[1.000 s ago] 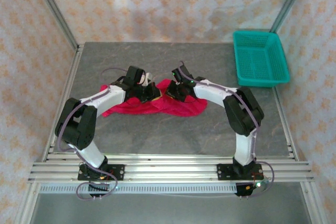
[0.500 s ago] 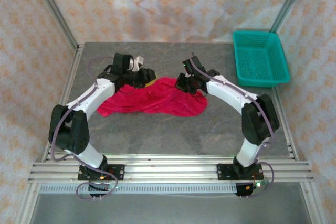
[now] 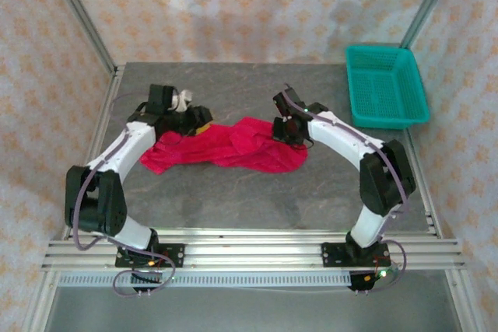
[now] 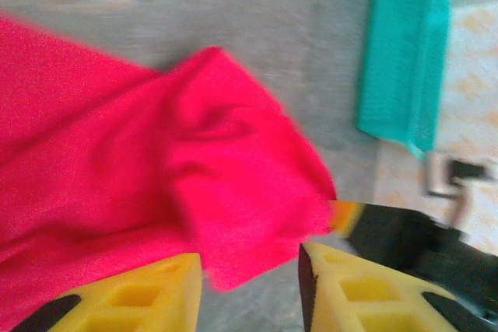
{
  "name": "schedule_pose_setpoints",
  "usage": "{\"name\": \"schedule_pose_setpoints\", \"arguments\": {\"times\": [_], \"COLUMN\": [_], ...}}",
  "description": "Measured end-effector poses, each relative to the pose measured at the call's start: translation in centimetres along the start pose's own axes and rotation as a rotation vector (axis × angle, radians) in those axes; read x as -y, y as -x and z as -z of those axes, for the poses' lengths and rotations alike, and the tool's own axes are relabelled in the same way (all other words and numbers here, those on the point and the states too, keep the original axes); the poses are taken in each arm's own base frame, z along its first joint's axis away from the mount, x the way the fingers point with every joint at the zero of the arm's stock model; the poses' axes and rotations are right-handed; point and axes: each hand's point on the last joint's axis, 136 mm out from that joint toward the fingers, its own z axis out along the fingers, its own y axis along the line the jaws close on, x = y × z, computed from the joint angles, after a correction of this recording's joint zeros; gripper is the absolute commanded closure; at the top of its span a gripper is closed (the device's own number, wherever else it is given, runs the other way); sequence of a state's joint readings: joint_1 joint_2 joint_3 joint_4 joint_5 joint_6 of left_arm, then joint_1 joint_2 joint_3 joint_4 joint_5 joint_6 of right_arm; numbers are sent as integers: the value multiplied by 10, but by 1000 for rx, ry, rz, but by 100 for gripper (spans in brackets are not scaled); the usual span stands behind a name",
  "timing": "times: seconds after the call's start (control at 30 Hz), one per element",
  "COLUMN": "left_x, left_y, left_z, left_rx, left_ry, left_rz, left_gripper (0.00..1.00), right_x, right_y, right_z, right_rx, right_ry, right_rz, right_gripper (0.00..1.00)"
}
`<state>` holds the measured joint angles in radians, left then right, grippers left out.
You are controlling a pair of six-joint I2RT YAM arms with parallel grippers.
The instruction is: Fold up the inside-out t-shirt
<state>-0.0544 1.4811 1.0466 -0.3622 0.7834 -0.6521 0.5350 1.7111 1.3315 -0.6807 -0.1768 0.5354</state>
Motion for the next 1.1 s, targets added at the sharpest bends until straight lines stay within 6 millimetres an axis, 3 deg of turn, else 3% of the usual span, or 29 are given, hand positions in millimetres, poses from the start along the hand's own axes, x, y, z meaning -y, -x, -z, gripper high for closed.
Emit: {"name": "schedule_pose_setpoints", "arguments": {"times": [0.13,0.27,0.47,0.63,0.83,0.97,1.1], "left_x": [-77,-116,-144,-164,-172,-171,-174], "left_y": [-3,-9,-2,-9,-7,-2,0], "left_z": [35,65,88,89,84,84,80], "left_rx": [101,189,277,273,272,293,290], "left_ry": [220,351,427,455,459,448,450], "left_rz": [104,163,225,283,304,306,314], "left_gripper": [55,54,53,53,53,52,52], "right_x": [1,-29,-76,-81,-84,-93,-100], "right_y": [6,-17,-66,-81,-81,-70,-57], "right_z": [27,33,8,-32,-59,-59,-54], "right_rx": [68,64,-39,-97,-116,-91,-51], "right_ry": [6,93,193,162,121,129,137], "right_rz": [11,42,81,77,77,80,88], "right_gripper": [59,61,65,63,60,60,50]}}
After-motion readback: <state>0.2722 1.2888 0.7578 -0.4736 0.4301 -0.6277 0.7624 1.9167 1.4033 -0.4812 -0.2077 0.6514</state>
